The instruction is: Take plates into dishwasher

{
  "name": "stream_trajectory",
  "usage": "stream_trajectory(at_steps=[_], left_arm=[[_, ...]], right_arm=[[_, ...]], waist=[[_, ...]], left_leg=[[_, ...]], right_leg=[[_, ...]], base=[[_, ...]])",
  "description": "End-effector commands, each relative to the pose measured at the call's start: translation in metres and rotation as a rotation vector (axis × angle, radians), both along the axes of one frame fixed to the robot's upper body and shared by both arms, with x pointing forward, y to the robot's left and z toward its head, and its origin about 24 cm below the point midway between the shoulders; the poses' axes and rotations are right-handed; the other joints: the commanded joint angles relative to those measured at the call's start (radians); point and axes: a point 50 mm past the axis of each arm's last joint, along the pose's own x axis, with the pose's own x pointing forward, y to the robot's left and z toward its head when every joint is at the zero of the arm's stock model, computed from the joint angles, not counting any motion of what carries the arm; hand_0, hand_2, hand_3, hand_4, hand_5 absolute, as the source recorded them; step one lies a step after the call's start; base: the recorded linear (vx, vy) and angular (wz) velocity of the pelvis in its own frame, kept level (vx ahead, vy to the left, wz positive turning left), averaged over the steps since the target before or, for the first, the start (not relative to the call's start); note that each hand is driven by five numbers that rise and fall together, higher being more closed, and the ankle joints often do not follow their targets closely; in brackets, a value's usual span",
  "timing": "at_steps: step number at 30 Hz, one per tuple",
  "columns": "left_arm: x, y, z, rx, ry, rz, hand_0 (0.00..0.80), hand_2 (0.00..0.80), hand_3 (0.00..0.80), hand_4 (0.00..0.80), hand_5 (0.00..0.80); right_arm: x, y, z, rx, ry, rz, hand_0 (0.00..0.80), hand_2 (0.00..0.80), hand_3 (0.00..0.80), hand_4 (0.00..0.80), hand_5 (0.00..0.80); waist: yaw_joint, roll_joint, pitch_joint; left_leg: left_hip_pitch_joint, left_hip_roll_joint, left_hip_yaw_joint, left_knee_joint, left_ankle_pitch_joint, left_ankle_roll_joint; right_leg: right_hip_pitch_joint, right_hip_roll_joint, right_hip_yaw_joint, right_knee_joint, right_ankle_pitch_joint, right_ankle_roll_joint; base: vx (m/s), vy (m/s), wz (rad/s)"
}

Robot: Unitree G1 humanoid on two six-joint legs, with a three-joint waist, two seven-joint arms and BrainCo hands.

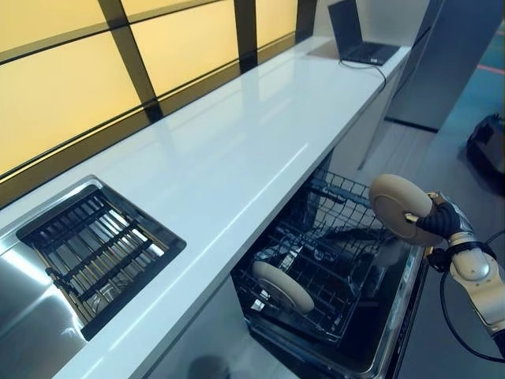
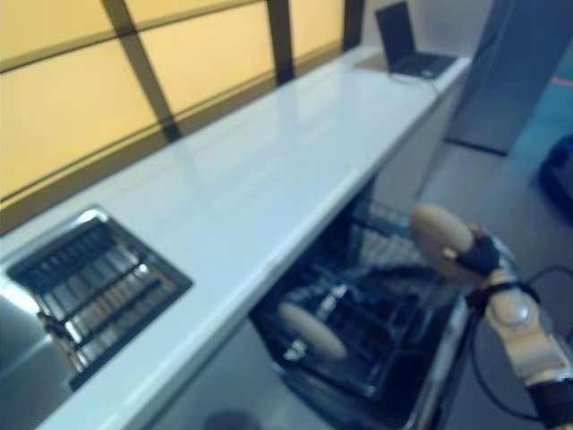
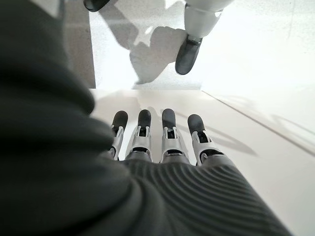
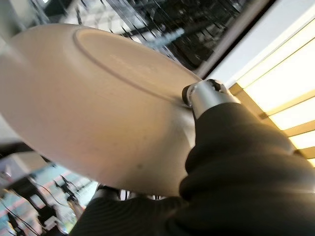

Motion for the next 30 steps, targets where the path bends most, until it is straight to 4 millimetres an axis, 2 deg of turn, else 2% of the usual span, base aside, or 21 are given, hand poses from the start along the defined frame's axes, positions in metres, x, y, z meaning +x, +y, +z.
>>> stream_trajectory(at_steps=[1, 8, 18, 23, 30], left_arm=[[0.005, 0.007, 0.002, 0.017, -0.013, 0.027, 0.0, 0.0, 0.0, 0.0, 0.0], [0.021, -0.008, 0.008, -0.015, -0.044, 0.004, 0.0, 0.0, 0.0, 0.0, 0.0], [0.025, -0.019, 0.008, -0.033, -0.038, -0.041, 0.0, 0.0, 0.0, 0.0, 0.0], [0.026, -0.022, 0.009, -0.033, -0.036, -0.06, 0.0, 0.0, 0.0, 0.0, 0.0], [0.029, -0.025, 0.01, -0.03, -0.048, -0.085, 0.0, 0.0, 0.0, 0.0, 0.0]], right_arm=[[0.004, 0.016, 0.032, 0.031, -0.168, 0.054, 0.8, 0.8, 0.8, 0.8, 0.8], [0.011, 0.023, 0.03, 0.022, -0.149, 0.073, 0.8, 0.8, 0.8, 0.8, 0.8], [0.023, 0.036, 0.033, -0.054, -0.132, 0.103, 0.8, 0.8, 0.8, 0.8, 0.8], [0.028, 0.045, 0.036, -0.093, -0.131, 0.131, 0.8, 0.8, 0.8, 0.8, 0.8], [0.036, 0.064, 0.052, -0.167, -0.146, 0.175, 0.8, 0.8, 0.8, 0.8, 0.8]], waist=[[-0.027, -0.062, -0.029], [-0.046, -0.022, 0.005], [-0.039, 0.016, 0.03], [-0.035, 0.021, 0.035], [-0.013, 0.024, 0.04]], left_leg=[[-0.06, 0.024, -0.015, 0.013, 0.019, -0.02], [-0.059, 0.018, -0.007, 0.004, 0.026, -0.027], [-0.064, 0.01, -0.016, -0.001, 0.03, -0.03], [-0.063, 0.005, -0.02, -0.003, 0.028, -0.03], [-0.082, -0.001, -0.039, -0.003, 0.027, -0.028]], right_leg=[[0.05, -0.068, 0.02, 0.024, -0.071, 0.064], [0.023, -0.075, 0.026, 0.024, -0.063, 0.061], [-0.001, -0.084, 0.021, 0.04, -0.068, 0.059], [-0.007, -0.087, 0.017, 0.043, -0.068, 0.06], [-0.035, -0.085, 0.01, 0.051, -0.063, 0.061]], base=[[-0.02, 0.07, -0.02], [-0.013, 0.037, -0.1], [0.0, 0.006, -0.01], [0.0, 0.0, 0.0], [-0.01, -0.008, 0.0]])
